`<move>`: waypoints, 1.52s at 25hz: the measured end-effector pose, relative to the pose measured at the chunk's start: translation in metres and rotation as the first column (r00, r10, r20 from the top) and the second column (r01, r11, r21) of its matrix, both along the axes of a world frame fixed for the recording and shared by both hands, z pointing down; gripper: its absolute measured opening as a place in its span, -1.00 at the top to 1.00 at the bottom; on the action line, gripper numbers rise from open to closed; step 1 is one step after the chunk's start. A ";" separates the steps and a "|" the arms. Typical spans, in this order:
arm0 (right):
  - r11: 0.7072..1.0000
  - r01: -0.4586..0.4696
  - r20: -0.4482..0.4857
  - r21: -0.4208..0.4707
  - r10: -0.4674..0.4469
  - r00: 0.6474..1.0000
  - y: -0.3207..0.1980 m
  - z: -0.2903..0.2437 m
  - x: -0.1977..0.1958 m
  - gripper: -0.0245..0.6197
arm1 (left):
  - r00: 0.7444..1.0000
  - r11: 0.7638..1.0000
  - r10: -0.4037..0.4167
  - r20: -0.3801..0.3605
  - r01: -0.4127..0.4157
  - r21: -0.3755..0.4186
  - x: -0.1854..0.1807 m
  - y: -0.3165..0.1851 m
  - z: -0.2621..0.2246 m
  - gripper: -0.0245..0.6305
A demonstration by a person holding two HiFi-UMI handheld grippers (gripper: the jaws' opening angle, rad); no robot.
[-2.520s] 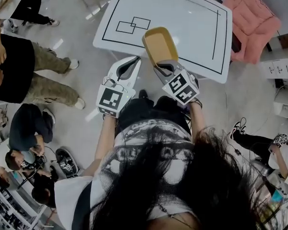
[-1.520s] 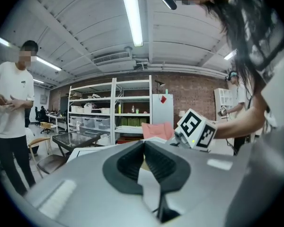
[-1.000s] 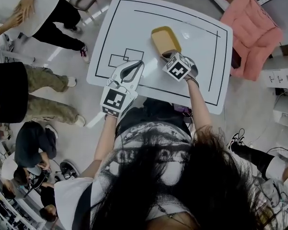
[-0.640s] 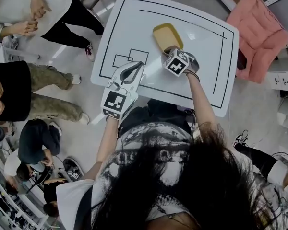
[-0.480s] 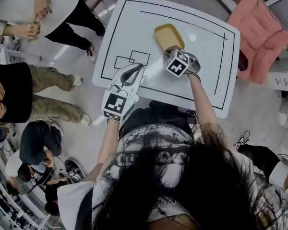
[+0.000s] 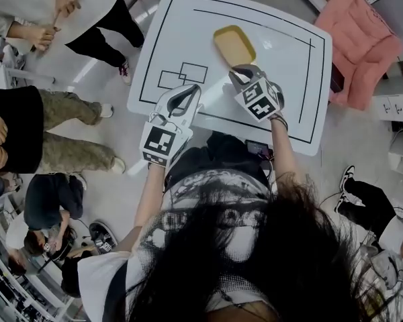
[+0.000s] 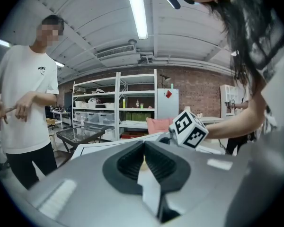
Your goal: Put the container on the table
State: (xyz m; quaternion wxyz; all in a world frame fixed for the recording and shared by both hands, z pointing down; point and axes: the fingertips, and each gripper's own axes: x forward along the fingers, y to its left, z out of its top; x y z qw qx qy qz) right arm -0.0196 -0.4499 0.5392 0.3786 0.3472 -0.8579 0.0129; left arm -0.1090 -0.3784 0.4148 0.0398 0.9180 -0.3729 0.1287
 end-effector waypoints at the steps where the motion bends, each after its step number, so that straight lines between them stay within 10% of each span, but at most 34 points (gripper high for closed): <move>1: 1.000 -0.016 0.030 0.011 0.016 0.999 0.008 -0.007 -0.001 0.81 | 1.000 1.000 0.002 -0.002 -0.002 0.005 0.000 0.004 -0.001 0.93; 15: 0.985 -0.158 0.281 0.071 0.133 0.950 0.134 -0.080 -0.023 0.91 | 0.998 0.996 0.063 -0.018 -0.062 0.061 -0.007 0.081 -0.016 0.93; 38: 0.984 -0.166 0.324 0.063 0.137 0.936 0.265 -0.090 0.003 0.92 | 0.995 0.994 0.098 -0.012 -0.097 0.059 0.036 0.186 -0.016 0.93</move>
